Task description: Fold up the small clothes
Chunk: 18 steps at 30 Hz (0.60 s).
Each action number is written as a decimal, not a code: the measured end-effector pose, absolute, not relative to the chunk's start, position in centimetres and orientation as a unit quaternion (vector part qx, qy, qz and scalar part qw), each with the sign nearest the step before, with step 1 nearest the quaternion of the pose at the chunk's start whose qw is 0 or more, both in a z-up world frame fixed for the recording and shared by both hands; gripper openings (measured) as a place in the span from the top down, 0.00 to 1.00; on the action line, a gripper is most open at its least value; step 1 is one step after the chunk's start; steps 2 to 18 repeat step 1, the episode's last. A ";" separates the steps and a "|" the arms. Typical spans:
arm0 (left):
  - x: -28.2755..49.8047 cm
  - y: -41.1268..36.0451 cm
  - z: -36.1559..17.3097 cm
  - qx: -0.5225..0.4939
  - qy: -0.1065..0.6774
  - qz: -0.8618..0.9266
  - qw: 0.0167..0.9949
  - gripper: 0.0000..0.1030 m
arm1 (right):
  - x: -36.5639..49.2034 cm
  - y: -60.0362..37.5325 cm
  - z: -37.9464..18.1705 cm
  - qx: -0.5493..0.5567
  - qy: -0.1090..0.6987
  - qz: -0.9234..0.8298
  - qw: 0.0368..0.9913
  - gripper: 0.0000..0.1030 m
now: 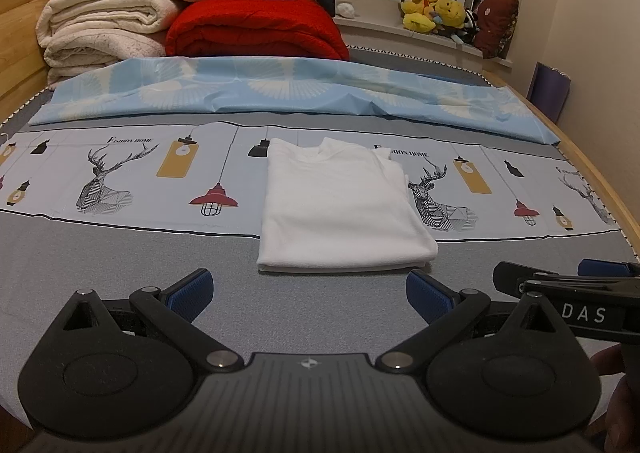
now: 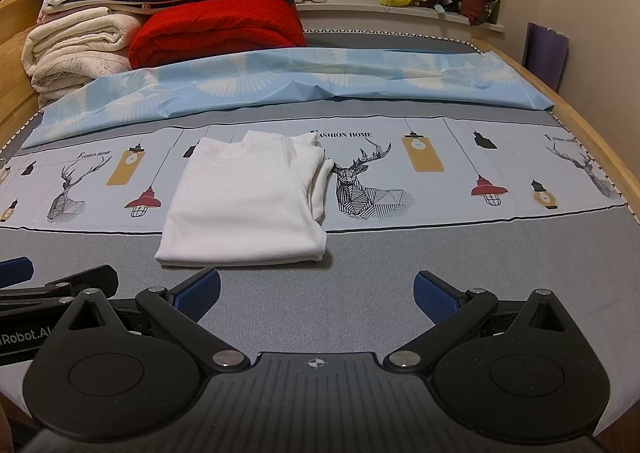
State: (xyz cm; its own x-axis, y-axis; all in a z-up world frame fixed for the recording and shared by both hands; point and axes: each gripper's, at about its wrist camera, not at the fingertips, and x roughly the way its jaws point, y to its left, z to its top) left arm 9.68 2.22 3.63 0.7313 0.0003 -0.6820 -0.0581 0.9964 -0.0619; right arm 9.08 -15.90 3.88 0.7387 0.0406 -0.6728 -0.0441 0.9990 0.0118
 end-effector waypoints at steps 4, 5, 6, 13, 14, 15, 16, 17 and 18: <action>9.7 2.2 3.6 -0.039 0.366 0.016 0.930 0.00 | 9.1 -15.9 3.9 -0.002 0.361 0.023 0.932 0.01; 9.7 2.2 3.6 -0.039 0.366 0.016 0.930 0.00 | 9.1 -15.9 3.9 -0.002 0.361 0.023 0.932 0.01; 9.7 2.2 3.6 -0.039 0.366 0.016 0.930 0.00 | 9.1 -15.9 3.9 -0.002 0.361 0.023 0.932 0.01; 9.7 2.2 3.6 -0.039 0.366 0.016 0.930 0.00 | 9.1 -15.9 3.9 -0.002 0.361 0.023 0.932 0.01; 9.7 2.2 3.6 -0.039 0.366 0.016 0.930 0.00 | 9.1 -15.9 3.9 -0.002 0.361 0.023 0.932 0.01; 9.7 2.2 3.6 -0.039 0.366 0.016 0.930 0.00 | 9.1 -15.9 3.9 -0.002 0.361 0.023 0.932 0.01; 9.7 2.2 3.6 -0.039 0.366 0.016 0.930 0.00 | 9.1 -15.9 3.9 -0.002 0.361 0.023 0.932 0.01; 9.7 2.2 3.6 -0.039 0.366 0.016 0.930 0.00 | 9.1 -15.9 3.9 -0.002 0.361 0.023 0.932 0.01; 9.7 2.2 3.6 -0.039 0.366 0.016 0.930 0.00 | 9.1 -15.9 3.9 -0.002 0.361 0.023 0.932 0.01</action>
